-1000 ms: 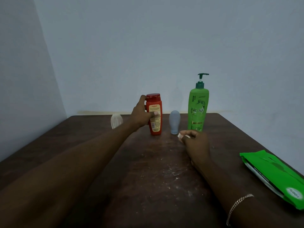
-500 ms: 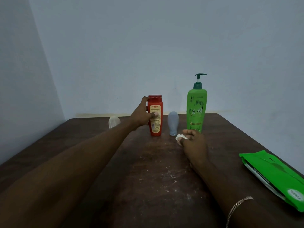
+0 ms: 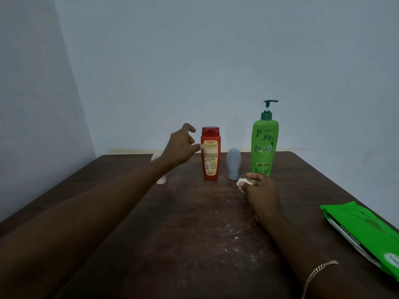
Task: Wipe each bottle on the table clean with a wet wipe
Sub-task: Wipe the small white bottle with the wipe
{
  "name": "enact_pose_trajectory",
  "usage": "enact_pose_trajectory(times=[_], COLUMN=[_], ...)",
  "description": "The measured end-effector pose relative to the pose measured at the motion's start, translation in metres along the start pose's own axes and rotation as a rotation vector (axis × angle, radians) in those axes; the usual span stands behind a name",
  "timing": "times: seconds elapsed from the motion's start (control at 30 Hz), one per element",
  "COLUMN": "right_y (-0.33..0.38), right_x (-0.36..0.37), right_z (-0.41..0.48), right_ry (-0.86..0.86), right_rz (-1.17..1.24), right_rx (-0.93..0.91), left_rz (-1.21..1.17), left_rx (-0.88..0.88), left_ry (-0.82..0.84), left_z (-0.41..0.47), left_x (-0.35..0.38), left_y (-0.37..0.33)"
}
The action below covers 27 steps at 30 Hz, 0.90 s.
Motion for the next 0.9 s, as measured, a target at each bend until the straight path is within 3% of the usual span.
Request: enact_pose_trajectory(times=[0.07, 0.13, 0.23, 0.33, 0.57, 0.73, 0.9], right_y=[0.001, 0.003, 0.006, 0.007, 0.012, 0.024, 0.037], right_x=[0.001, 0.001, 0.003, 0.002, 0.0, 0.004, 0.029], right_z=[-0.001, -0.002, -0.003, -0.006, -0.011, -0.019, -0.047], right_ry=[0.004, 0.011, 0.026, 0.029, 0.054, 0.115, 0.408], right_rz=[0.001, -0.016, -0.016, -0.019, 0.001, -0.001, 0.106], right_rx=[-0.006, -0.021, -0.031, -0.025, -0.017, -0.054, 0.019], left_rz=[0.072, 0.186, 0.396, 0.423, 0.443, 0.318, 0.034], left_rx=[0.155, 0.214, 0.144, 0.073, 0.131, 0.064, 0.043], left_ry=[-0.062, -0.003, 0.239, 0.379, 0.319, 0.318, 0.435], left_z=[0.002, 0.009, 0.014, 0.007, -0.006, -0.016, -0.05], left_x=[-0.034, -0.056, -0.064, -0.062, -0.061, -0.063, -0.039], left_y=[-0.004, 0.009, 0.049, 0.075, 0.078, 0.071, 0.022])
Point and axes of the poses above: each hand's wrist, its own z-axis towards the middle knuckle, its own x-axis out of the palm, y = z × x, the point moved 8 cm from there along z, towards the middle knuckle, and after that the axes turned 11 degrees about -y, right-handed, at the moved point
